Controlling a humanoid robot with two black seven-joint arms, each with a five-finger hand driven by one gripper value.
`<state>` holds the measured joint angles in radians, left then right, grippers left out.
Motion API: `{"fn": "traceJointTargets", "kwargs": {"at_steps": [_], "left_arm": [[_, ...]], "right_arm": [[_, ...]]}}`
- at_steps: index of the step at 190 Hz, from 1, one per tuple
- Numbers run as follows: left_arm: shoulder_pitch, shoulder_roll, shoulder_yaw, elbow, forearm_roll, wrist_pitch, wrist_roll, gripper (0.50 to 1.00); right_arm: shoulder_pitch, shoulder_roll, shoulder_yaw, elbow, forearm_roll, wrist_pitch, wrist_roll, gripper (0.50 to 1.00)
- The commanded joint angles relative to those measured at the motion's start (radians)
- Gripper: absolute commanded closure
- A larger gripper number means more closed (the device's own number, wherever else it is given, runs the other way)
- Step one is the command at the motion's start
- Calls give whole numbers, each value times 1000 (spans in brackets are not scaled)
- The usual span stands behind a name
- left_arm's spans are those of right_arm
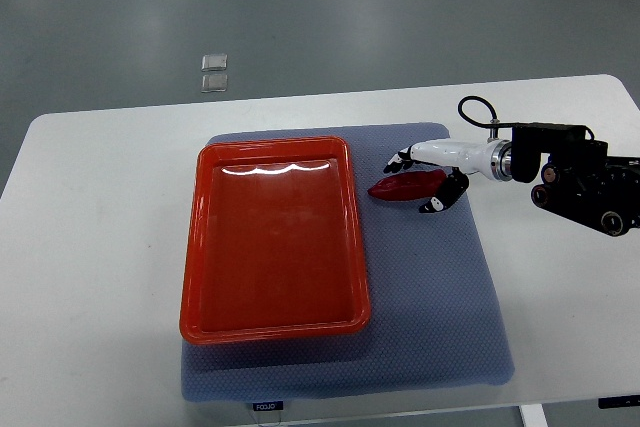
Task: Place red pepper on red tray
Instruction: 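Close the right hand's fingers around the red pepper, then lift the pepper with the right hand and carry it over the tray, then lower the pepper into the tray and open the right hand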
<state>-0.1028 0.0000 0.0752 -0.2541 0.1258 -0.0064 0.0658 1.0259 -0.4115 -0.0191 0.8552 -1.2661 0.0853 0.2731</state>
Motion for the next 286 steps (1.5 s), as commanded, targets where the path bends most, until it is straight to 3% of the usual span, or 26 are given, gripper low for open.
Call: {"fn": "traceJointTargets", "kwargs": {"at_steps": [1, 25, 59, 74, 140, 170, 207, 248, 286], "left_arm": [[0, 0, 0, -1, 0, 0, -1, 500], [0, 0, 0, 1, 0, 0, 0, 500], [0, 0, 0, -1, 0, 0, 0, 500], [0, 0, 0, -1, 0, 0, 0, 500], [0, 0, 1, 1, 0, 0, 0, 500], [0, 0, 1, -1, 0, -1, 2, 500], [0, 0, 3, -1, 1, -1, 5, 500], [0, 0, 3, -1, 1, -1, 6, 500], [0, 0, 3, -2, 1, -1, 8, 500]], "right_arm": [[-3, 2, -1, -4, -1, -4, 0, 699], [-3, 2, 1, -4, -1, -7, -2, 738], [-3, 3, -22, -5, -1, -18, 0, 948], [-1, 3, -27, -4, -1, -36, 0, 1000], [79, -64, -19, 15, 16, -25, 5, 1000], [149, -105, -12, 64, 24, 17, 8, 1000], [212, -84, -8, 113, 74, 31, 8, 1000], [261, 82, -22, 100, 149, 25, 8, 1000], [269, 292, -70, -11, 149, 16, 9, 1000]]}}
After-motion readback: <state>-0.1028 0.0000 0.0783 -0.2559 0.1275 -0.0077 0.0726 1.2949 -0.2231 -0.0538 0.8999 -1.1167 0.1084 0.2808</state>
